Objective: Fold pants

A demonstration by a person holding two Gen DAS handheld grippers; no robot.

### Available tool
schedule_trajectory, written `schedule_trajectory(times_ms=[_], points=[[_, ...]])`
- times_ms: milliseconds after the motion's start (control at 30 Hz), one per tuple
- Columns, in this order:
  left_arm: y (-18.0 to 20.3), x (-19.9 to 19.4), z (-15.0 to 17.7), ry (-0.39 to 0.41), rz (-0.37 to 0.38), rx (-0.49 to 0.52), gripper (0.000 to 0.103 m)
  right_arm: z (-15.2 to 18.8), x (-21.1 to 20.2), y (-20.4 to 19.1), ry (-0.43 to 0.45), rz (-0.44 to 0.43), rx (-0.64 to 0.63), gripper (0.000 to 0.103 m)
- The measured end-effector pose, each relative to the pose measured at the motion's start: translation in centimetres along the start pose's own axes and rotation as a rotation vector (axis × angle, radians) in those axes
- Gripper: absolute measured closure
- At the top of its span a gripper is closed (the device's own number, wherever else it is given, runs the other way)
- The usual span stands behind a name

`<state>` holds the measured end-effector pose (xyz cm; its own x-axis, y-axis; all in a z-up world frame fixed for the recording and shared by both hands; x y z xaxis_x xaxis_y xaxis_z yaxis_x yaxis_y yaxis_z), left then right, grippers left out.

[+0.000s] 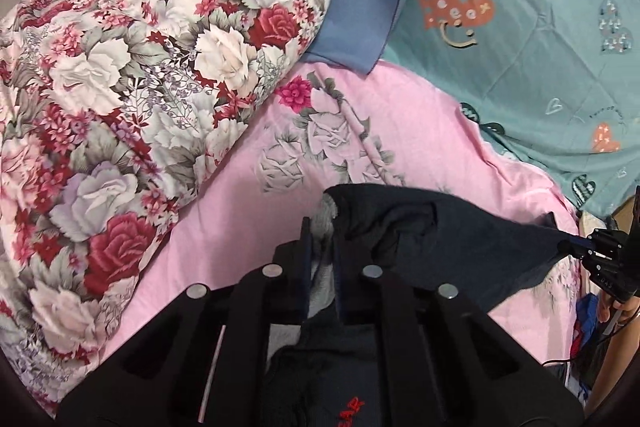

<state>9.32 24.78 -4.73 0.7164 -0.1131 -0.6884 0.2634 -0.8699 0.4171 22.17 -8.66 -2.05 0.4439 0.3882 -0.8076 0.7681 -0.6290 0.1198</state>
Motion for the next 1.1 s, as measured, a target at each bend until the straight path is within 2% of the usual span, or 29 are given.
schedule_trajectory(times_ms=[100, 233, 467, 800, 1100], points=[[0.4, -1.4, 1.2, 0.005, 0.012, 0.014, 0.094, 1.8, -2.4, -1.8, 0.020, -0.009, 0.007, 0.097], [0.5, -2.2, 3.9, -0.025, 0.029, 0.022, 0.094, 4.5, -4.8, -4.7, 0.032, -0.026, 0.013, 0.097], [-0.4, -4.4, 7.6, -0.046, 0.050, 0.039, 0.094, 10.0, -6.6, -9.7, 0.012, -0.042, 0.017, 0.097], [-2.0, -5.1, 11.4, -0.100, 0.022, 0.041, 0.092, 15.7, -5.8, -13.5, -0.014, -0.079, 0.058, 0.097], [-3.4, -4.4, 13.0, -0.130, -0.015, 0.024, 0.087, 18.3, -4.3, -15.6, -0.021, -0.097, 0.075, 0.097]])
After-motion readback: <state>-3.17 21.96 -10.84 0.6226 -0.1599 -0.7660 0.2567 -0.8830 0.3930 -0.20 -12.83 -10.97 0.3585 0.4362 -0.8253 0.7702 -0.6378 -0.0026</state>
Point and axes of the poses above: each gripper's, at about its wrist camera, not at the fingertips, and x roughly the way its jaws point, y to its right, z to its underside, the point moved 3 cm from there along x, roughly the way its jaws point, and after that the axes turned 10 degrees about z, right-handed, at the moved point
